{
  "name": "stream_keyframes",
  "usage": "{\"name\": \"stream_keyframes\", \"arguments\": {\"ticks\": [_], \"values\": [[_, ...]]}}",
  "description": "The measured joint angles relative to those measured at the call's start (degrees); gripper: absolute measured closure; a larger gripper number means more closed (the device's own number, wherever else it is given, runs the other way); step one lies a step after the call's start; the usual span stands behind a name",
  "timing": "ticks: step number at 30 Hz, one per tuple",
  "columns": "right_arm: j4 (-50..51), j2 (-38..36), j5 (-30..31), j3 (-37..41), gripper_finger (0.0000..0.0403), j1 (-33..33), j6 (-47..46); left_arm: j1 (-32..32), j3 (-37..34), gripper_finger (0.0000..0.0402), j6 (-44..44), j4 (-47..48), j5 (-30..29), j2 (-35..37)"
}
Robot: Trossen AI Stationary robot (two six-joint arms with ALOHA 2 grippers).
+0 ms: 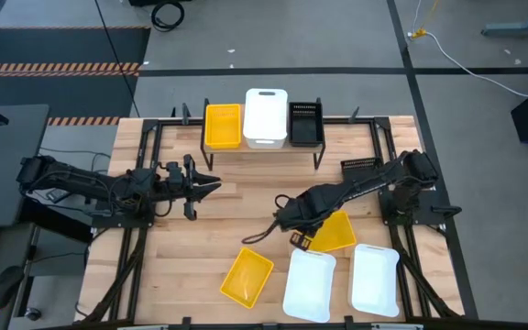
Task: Stack baskets on shelf by color
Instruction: Stack the top yellow basket on the yellow basket on the shelf
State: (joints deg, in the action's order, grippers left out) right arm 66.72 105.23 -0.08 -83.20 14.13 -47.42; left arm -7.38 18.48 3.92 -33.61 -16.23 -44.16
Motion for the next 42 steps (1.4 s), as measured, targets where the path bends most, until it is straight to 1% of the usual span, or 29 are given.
{"name": "stream_keyframes", "arguments": {"ticks": [3,9,13,17,20,26,33,37,42], "values": [[-0.8,0.0,0.0,0.0,0.03,0.1,-4.0,0.0,0.0,0.0324,0.0,0.0,0.0,0.0],[-4.3,0.0,-0.3,0.9,0.03,0.9,-8.2,0.0,0.0,0.0324,0.0,0.0,0.0,0.0],[-6.3,0.0,-1.5,2.8,0.03,1.6,-10.3,0.0,0.0,0.0324,0.0,0.0,0.0,0.0],[-7.4,0.0,-1.3,5.2,0.03,2.2,-11.7,0.0,0.0,0.0324,0.0,0.0,0.0,0.0],[-10.3,0.0,-1.2,7.6,0.03,2.4,-12.1,0.0,0.0,0.0324,0.2,0.0,0.0,0.0],[-19.6,0.0,-1.4,11.4,0.03,2.4,-8.2,0.0,0.0,0.0324,0.4,0.0,0.0,0.0],[-20.0,0.0,-1.5,11.7,0.0305,2.3,-5.0,0.0,0.0,0.0324,0.4,0.0,0.0,0.0],[-22.5,0.0,-1.5,11.7,0.0328,2.3,-1.5,0.0,0.0,0.0324,0.4,0.0,0.0,0.0],[-28.7,0.0,-0.6,10.8,0.0375,1.9,5.5,0.0,0.0,0.0324,0.4,0.0,0.0,0.0]]}}
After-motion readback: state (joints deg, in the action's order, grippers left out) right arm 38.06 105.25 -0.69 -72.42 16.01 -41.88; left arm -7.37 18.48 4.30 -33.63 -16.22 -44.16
